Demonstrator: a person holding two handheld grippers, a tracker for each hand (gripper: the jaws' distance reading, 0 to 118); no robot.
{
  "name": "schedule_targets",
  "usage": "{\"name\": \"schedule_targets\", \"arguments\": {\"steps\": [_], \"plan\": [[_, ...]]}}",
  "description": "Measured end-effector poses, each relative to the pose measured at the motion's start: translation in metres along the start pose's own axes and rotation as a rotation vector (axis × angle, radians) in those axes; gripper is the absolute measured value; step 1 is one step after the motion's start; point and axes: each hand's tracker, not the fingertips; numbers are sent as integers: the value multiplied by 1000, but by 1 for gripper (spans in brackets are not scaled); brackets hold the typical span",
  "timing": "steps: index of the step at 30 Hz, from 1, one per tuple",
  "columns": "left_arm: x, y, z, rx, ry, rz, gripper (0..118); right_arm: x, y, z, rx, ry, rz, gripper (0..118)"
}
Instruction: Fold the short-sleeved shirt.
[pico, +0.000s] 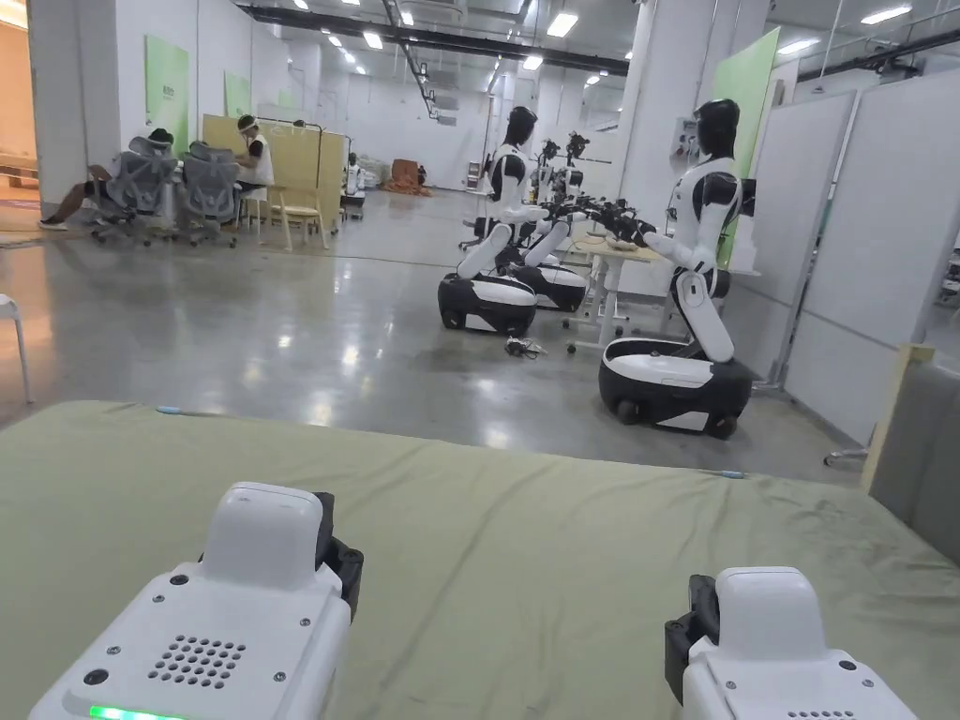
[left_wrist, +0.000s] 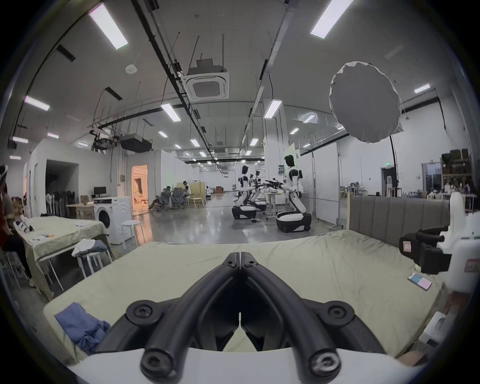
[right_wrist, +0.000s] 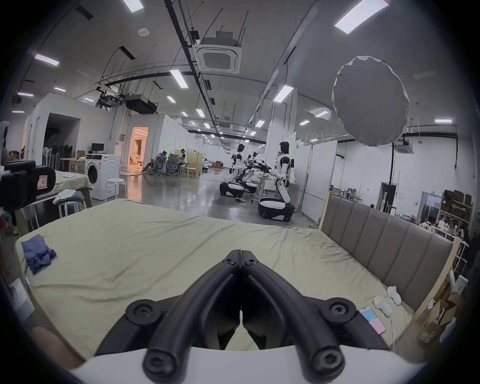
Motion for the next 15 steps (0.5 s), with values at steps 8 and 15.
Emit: {"name": "schedule_targets", "arguments": {"steps": [8, 15], "plan": [[2, -1, 7, 73, 5, -18, 99, 2, -3, -5, 4, -20, -84, 99], [6, 0, 1, 46, 31, -36, 117, -6, -12, 3, 47, -79, -31, 118]]}}
